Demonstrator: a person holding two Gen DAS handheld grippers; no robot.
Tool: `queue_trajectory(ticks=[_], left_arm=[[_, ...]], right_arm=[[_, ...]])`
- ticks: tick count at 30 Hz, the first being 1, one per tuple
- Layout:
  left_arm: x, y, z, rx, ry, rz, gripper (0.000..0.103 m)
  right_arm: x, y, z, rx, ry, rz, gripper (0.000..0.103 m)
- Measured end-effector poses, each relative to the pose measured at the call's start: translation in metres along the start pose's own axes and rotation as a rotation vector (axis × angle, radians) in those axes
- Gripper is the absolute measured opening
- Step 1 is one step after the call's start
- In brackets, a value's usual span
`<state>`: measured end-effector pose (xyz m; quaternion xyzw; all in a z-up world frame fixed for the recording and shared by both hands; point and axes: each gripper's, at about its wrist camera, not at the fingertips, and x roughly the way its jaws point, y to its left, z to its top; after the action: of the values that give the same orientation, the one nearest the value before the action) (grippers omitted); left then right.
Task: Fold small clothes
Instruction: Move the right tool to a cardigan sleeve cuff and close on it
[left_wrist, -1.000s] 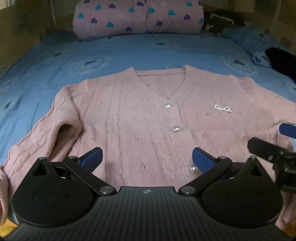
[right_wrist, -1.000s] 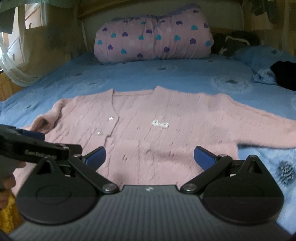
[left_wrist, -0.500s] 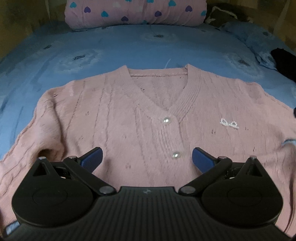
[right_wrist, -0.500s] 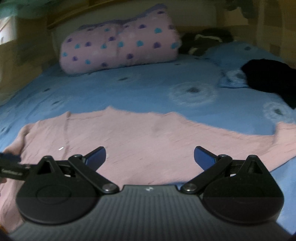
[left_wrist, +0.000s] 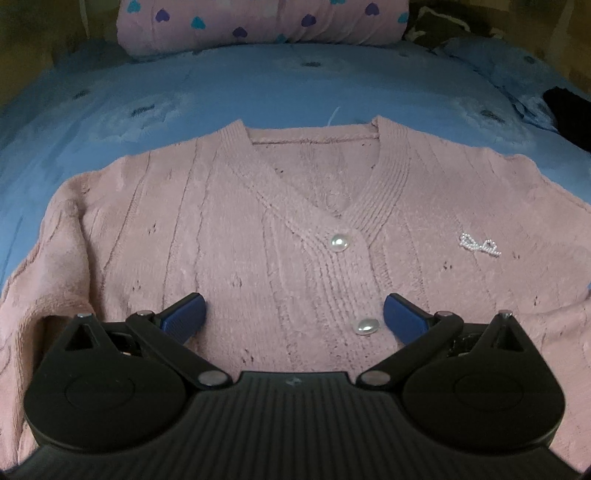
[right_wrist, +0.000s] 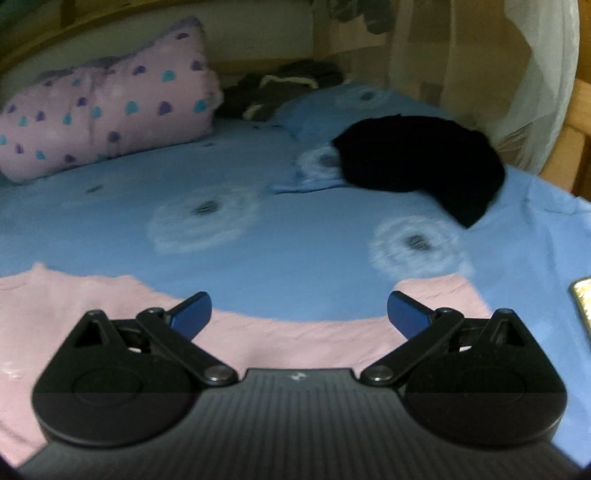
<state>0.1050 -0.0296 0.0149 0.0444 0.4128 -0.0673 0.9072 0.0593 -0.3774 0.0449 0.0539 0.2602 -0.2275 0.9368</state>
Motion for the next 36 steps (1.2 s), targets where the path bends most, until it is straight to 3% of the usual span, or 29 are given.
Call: queue_trajectory(ticks=[8,12,16,23,28,34,36], left_arm=[[0.002,-0.006,-0.004,0.029,-0.021,0.003,0.103],[0.002,-0.005,-0.004,0.025,-0.022,-0.002,0.103],[0.002,-0.004,-0.005,0.027,-0.026,-0.007,0.103],[0.002,-0.005,-0.005,0.022,-0.027,-0.006,0.103],[0.002,-0.004,-0.006,0.021,-0.033,-0.008,0.103],[0.004,-0.004,-0.005,0.023,-0.037,-0.004,0.103],[0.004,-0.004,-0.005,0.022,-0.036,-0.005,0.103]], right_arm=[[0.021,-0.031,-0.005,-0.042,0.035,-0.184,0.103],[0.035,-0.039,-0.010,-0.044,0.085,-0.217,0.103],[0.041,-0.052,-0.011,0.040,0.099,-0.228,0.103],[0.019,-0.095,-0.029,0.363,0.120,-0.130,0.103],[0.027,-0.119,-0.046,0.629,0.111,0.026,0.103],[0.045,-0.123,-0.043,0.697,0.061,0.076,0.097],[0.048,-0.122,-0.043,0.713,0.050,0.087,0.090]])
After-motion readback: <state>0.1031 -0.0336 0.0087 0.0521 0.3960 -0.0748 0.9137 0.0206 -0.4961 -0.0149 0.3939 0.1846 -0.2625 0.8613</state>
